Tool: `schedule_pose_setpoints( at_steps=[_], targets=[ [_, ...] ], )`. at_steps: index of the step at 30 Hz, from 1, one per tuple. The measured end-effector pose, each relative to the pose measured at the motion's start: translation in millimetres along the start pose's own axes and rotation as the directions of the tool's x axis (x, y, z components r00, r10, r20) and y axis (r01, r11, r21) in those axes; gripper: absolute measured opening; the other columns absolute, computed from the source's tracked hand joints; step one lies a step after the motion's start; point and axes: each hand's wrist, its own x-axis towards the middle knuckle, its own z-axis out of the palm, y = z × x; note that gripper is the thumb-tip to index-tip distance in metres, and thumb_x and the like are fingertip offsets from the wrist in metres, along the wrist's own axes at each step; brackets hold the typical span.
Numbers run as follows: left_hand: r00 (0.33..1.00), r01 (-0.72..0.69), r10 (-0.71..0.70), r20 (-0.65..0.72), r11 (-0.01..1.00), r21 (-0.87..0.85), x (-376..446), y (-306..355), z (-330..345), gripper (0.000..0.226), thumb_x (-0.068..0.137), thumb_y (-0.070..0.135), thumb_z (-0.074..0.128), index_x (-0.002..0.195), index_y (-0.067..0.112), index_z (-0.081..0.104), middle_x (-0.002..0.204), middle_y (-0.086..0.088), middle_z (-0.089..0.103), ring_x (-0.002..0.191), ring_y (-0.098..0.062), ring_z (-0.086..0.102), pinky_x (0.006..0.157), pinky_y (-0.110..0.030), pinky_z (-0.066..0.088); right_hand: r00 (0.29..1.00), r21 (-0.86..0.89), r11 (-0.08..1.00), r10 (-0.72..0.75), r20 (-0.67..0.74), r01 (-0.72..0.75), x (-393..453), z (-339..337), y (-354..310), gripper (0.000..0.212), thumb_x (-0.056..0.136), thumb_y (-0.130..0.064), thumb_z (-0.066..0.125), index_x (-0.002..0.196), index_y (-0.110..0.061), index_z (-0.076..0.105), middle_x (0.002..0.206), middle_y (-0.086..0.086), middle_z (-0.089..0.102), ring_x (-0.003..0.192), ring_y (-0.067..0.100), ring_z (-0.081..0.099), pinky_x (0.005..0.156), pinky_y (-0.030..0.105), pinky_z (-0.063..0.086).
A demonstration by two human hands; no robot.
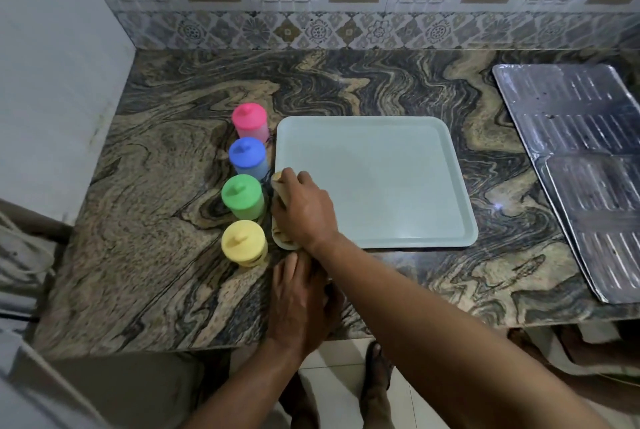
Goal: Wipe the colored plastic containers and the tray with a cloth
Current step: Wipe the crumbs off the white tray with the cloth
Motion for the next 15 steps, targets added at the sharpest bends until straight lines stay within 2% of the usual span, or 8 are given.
schedule_pose_setpoints(
  at_steps=[3, 5, 10, 15],
  targets=[
    [0.999, 0.008, -0.011, 0.043, 0.997, 0.074, 0, -3, 2, 0.041, 0.083, 0.03, 0.078, 0.121, 0.019, 0.069, 0.124, -0.007, 0.059, 0.116, -0.032, 0.055, 0.095, -0.047, 0.045, 0.995, -0.056, 0.994, -0.095, 0.027, 0.096, -10, -10, 26, 0.032, 0.091, -0.028, 0.063, 0.117, -0.014, 0.051, 0.099, 0.013, 0.055, 0.062, 0.047, 0.056, 0.051, 0.044, 0.047],
    [0.998, 0.018, -0.023, 0.056, 0.997, 0.078, 0, -2, 1, 0.044, 0.081, 0.032, 0.075, 0.124, 0.022, 0.07, 0.127, -0.005, 0.061, 0.122, -0.03, 0.055, 0.098, -0.048, 0.044, 0.99, -0.103, 0.986, -0.127, 0.055, 0.132, -19, -24, 48, 0.035, 0.09, -0.026, 0.064, 0.12, -0.016, 0.05, 0.101, 0.011, 0.054, 0.061, 0.043, 0.055, 0.049, 0.043, 0.047],
    [0.997, 0.031, -0.033, 0.067, 0.999, 0.034, 5, 4, -5, 0.052, 0.086, 0.031, 0.068, 0.138, 0.031, 0.065, 0.133, -0.005, 0.058, 0.133, -0.028, 0.054, 0.105, -0.05, 0.041, 0.995, -0.168, 0.981, -0.097, 0.022, 0.099, -38, -58, 102, 0.037, 0.087, -0.027, 0.067, 0.117, -0.017, 0.048, 0.099, 0.01, 0.056, 0.059, 0.042, 0.058, 0.047, 0.04, 0.046],
    [0.995, 0.051, -0.053, 0.079, 0.999, 0.018, 7, 4, -6, 0.052, 0.084, 0.031, 0.07, 0.135, 0.037, 0.066, 0.135, -0.005, 0.054, 0.13, -0.026, 0.055, 0.106, -0.049, 0.038, 0.996, -0.25, 0.964, -0.083, 0.038, 0.09, -48, -85, 138, 0.039, 0.085, -0.029, 0.069, 0.116, -0.016, 0.049, 0.1, 0.009, 0.055, 0.062, 0.044, 0.059, 0.047, 0.042, 0.046]
  ],
)
